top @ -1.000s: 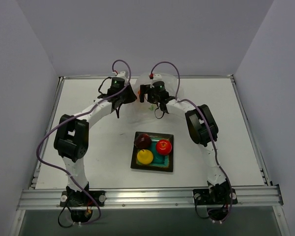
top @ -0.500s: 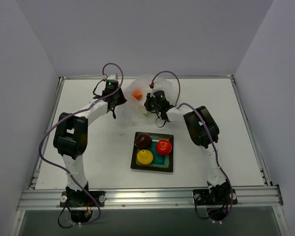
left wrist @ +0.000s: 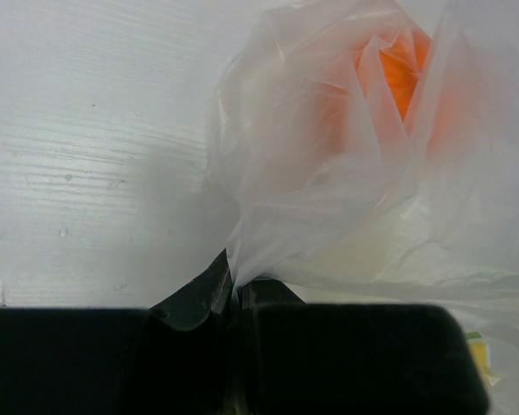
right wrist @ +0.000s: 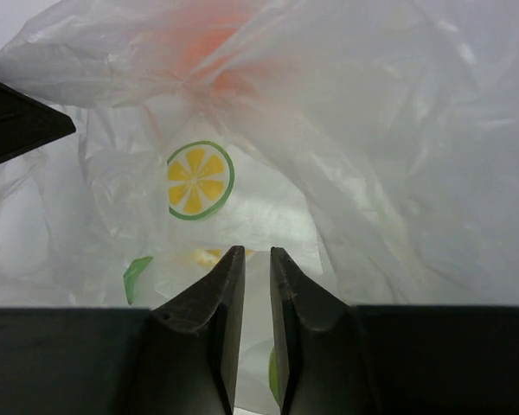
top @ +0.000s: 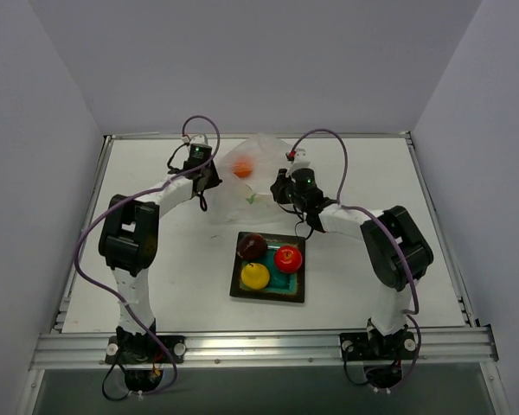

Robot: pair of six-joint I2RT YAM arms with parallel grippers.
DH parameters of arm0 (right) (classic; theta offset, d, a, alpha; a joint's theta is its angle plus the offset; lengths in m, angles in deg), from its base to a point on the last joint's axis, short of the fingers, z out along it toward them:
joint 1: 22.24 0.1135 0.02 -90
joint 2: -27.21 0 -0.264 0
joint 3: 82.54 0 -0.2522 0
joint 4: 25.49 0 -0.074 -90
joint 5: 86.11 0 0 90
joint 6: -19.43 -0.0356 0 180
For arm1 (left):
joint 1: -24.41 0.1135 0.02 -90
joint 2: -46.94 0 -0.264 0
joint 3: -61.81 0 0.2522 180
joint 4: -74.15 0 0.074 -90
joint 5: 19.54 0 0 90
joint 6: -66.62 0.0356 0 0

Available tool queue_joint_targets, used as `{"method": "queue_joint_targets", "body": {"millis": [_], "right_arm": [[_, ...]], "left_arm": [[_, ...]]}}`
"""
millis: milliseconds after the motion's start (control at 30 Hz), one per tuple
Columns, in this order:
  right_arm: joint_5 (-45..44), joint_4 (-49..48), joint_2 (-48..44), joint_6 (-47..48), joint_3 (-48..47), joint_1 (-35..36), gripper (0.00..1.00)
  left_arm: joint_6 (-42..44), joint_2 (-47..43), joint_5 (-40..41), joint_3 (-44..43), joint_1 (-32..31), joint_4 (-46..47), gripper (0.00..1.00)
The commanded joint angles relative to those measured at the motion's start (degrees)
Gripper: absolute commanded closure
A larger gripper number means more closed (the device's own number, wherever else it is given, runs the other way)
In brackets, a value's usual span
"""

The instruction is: Take the fake fruits out of the plastic bag

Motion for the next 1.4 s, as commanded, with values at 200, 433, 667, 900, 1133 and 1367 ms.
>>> {"method": "queue_joint_targets", "body": {"millis": [200,433,667,900,1133,1367], "right_arm": [[2.9,3.7,4.9,3.5,-10.8,1.5,0.76],[3.8,3.5,4.7,3.2,-10.7,1.7,0.75],[3.0,7.6,0.4,5.6,-10.0,2.0,0.65],[2.5,12.9,-5.3,6.9,-9.7,2.0,0.6],[1.3,14.7,-7.6,7.2,-9.2,2.2,0.6],[0.6,21.4,-8.7,10.7,-12.1,2.5,0.4]], "left_arm": [[2.7,-4.2,-3.0,-3.8,-1.1,1.6,0.73],[8.2,3.0,-6.5,-14.6,-0.2,-6.6,0.2],[11.3,12.0,-8.2,-25.9,0.1,-12.2,0.23],[13.0,18.7,-7.5,-31.9,0.1,-15.8,0.67],[9.9,13.6,-16.0,-25.4,-1.2,-8.3,0.98],[5.5,2.5,-25.5,-8.8,-2.6,5.0,0.98]]}}
